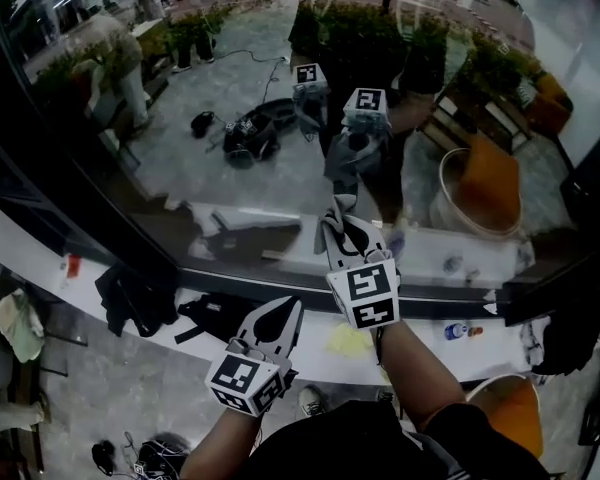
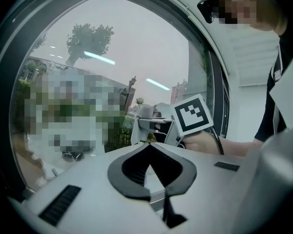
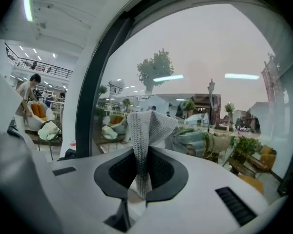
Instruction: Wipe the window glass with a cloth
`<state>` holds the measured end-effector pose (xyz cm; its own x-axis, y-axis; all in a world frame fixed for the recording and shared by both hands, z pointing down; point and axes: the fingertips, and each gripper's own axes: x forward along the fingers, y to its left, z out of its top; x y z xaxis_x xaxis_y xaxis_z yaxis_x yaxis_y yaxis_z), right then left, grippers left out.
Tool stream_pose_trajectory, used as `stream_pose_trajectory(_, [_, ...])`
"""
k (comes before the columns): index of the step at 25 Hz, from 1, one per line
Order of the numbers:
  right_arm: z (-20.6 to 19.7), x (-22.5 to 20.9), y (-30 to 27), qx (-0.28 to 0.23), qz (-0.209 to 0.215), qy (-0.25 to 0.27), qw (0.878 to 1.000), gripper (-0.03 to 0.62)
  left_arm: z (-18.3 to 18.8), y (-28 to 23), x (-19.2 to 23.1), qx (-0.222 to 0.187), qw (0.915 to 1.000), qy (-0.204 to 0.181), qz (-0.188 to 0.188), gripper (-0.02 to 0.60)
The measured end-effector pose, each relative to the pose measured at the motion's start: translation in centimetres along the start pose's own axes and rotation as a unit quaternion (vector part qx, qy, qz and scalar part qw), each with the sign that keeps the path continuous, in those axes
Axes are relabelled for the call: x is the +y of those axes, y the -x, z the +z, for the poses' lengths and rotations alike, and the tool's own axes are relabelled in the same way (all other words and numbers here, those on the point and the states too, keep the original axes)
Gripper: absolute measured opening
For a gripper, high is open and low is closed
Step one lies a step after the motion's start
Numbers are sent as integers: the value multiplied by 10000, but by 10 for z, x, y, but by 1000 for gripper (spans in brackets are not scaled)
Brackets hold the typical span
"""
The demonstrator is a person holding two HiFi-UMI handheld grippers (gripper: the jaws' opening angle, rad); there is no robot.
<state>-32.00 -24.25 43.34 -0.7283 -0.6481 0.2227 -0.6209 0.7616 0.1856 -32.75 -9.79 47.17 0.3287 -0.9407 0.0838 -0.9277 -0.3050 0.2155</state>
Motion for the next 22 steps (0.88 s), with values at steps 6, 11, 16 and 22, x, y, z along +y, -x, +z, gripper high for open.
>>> stream_pose_trajectory(6, [23,9,21,-282,76,121,9995,52,11,-7,-6,-95,9999,-102,-88,6])
stream_pose_trajectory(11, [47,-2,37,-536,3,190,9984,52,38,-20,-13,-321,9994,-122,-93,6])
stream_pose_trajectory(16, [72,-21,51,-795,-146,275,9964,52,66,-36,-24,-538,9975,-412,-203,6])
stream_pose_trajectory(22, [90,-45,66,-953,-309,314,9945,52,87,-51,-43,-713,9954,-545,-330,6])
